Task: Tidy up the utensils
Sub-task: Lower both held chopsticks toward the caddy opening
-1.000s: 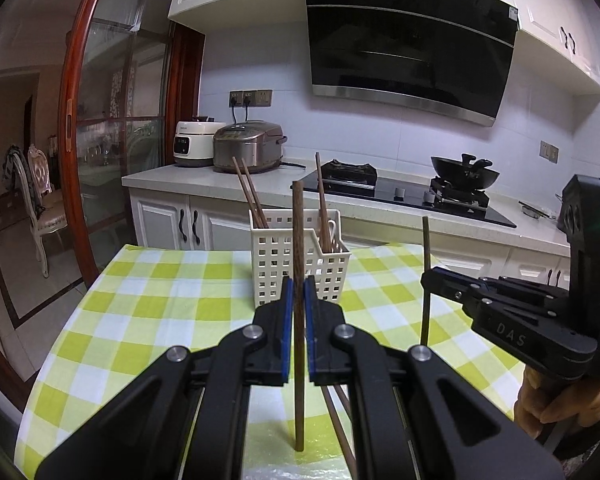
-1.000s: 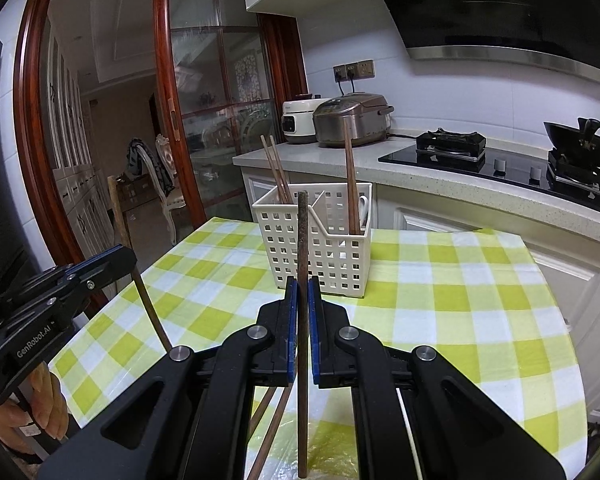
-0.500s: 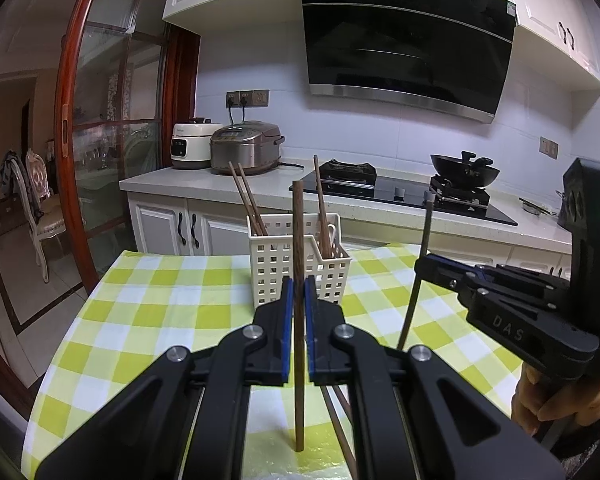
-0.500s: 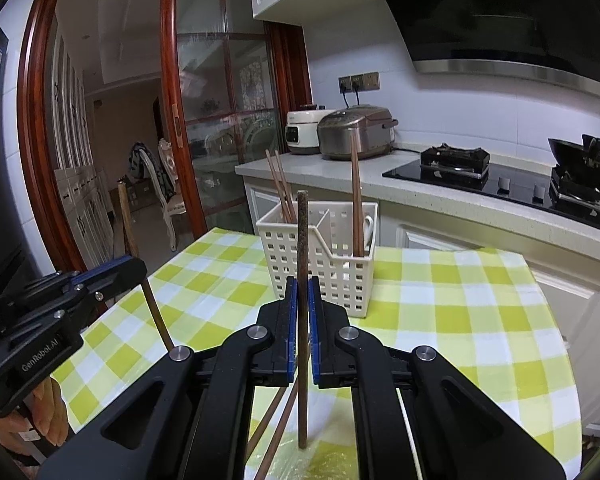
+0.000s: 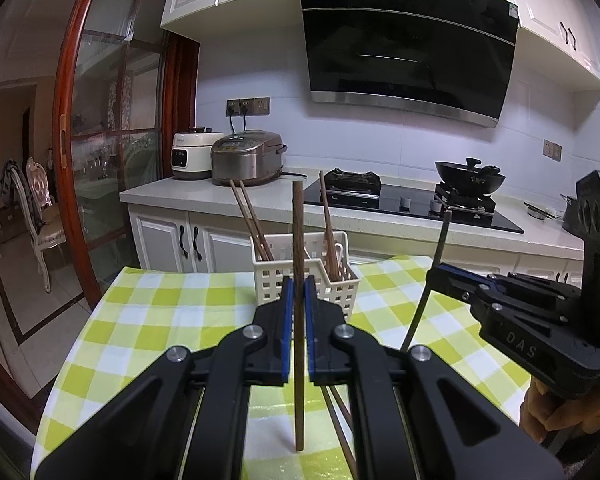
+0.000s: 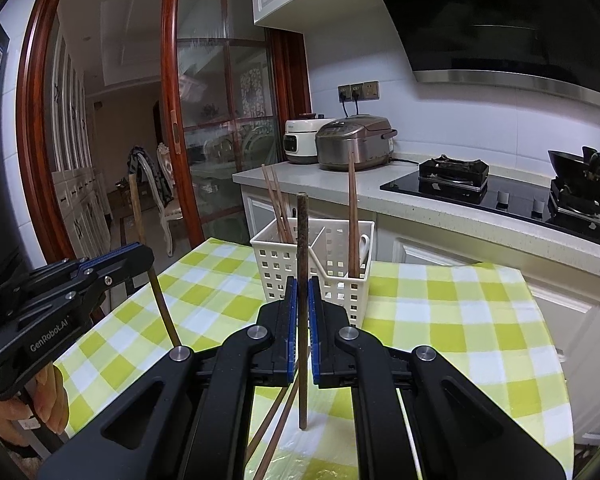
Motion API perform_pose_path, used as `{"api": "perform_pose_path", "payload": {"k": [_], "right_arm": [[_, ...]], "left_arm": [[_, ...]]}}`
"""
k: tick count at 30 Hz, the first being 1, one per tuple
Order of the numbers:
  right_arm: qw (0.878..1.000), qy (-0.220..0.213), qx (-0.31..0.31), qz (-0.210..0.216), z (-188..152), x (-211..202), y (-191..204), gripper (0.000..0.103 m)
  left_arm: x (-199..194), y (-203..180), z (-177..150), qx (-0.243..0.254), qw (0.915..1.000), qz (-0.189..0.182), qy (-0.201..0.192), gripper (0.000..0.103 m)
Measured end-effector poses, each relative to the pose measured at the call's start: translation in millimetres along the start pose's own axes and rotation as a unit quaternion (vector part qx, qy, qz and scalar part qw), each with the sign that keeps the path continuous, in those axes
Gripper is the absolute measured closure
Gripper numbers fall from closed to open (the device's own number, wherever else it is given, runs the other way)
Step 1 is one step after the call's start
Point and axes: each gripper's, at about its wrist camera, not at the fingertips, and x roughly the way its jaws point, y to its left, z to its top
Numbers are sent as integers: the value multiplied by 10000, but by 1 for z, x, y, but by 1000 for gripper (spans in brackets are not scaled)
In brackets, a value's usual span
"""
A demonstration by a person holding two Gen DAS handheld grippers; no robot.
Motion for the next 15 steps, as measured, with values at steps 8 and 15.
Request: {"api": "perform_pose_path", "payload": {"k": [8, 15], "right_arm": [[9998, -143, -116, -56, 37, 11, -6, 97], [9996, -272, -64, -75, 94, 33, -18, 97]], "left_arm": [[17, 1, 40, 152, 9998, -15, -115, 97], [41, 10, 107, 42, 9997, -50, -254, 97]]}}
